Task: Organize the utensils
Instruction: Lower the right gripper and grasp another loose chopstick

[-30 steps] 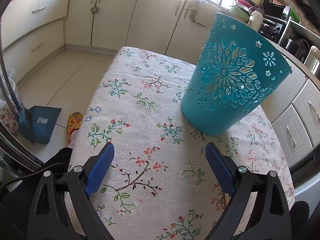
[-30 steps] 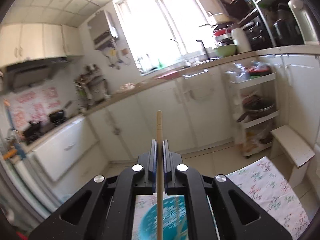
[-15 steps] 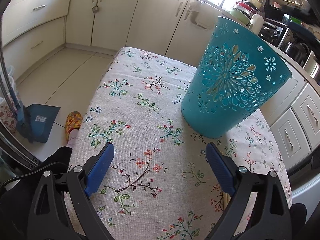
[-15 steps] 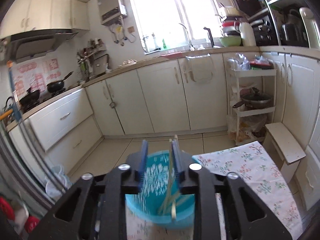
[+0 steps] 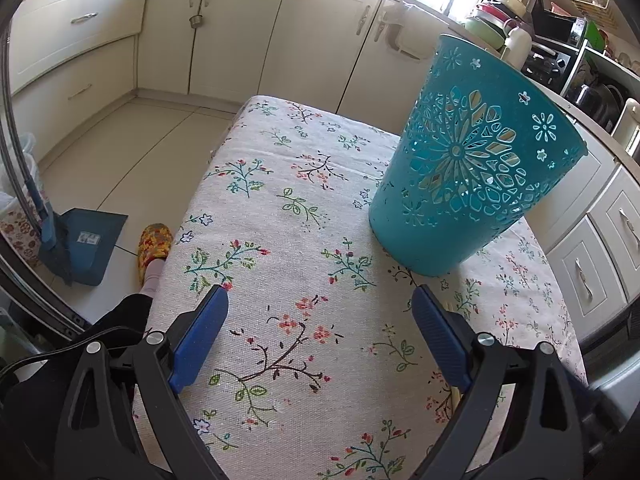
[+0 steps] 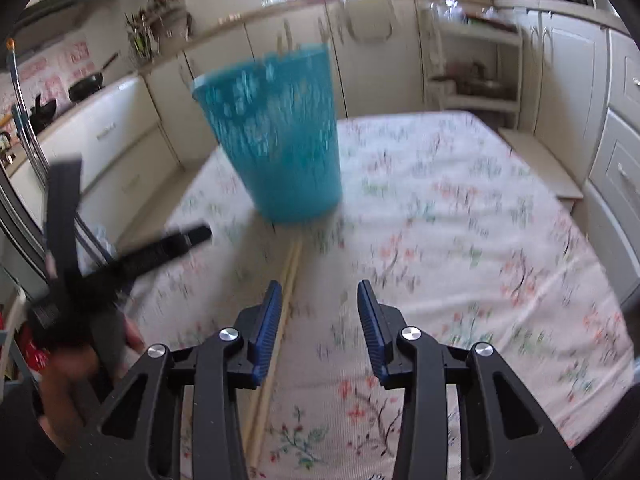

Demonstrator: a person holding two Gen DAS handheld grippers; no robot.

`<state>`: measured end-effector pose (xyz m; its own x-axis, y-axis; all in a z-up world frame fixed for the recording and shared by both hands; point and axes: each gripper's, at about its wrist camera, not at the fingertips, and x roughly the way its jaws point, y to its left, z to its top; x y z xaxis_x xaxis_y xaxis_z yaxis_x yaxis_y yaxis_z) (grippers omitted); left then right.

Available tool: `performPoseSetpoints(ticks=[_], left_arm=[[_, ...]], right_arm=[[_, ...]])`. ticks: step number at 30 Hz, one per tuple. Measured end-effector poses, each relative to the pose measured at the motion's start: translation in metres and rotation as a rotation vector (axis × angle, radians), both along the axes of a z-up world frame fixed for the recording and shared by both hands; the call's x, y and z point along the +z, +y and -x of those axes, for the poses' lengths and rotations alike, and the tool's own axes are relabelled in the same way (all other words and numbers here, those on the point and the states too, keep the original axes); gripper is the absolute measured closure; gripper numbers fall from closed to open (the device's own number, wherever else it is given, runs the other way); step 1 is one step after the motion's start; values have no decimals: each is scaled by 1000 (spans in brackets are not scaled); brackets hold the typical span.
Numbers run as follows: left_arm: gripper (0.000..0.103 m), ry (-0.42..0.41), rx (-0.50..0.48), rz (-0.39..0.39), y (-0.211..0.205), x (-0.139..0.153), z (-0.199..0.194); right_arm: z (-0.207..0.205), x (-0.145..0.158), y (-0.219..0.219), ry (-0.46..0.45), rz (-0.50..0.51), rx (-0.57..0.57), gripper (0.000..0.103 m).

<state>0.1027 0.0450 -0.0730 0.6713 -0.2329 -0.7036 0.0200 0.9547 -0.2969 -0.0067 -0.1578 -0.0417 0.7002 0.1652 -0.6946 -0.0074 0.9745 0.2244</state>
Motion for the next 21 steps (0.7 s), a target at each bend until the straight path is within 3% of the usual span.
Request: performPoseSetpoints(ticks=[8,21], left_arm=[[14,-1,0,8,1,0,-1],[14,-2,-2,17,2,0,-1]], right_arm=[[-19,-18,20,59,42,44,64],[-43,-31,26,99,94,47,74]])
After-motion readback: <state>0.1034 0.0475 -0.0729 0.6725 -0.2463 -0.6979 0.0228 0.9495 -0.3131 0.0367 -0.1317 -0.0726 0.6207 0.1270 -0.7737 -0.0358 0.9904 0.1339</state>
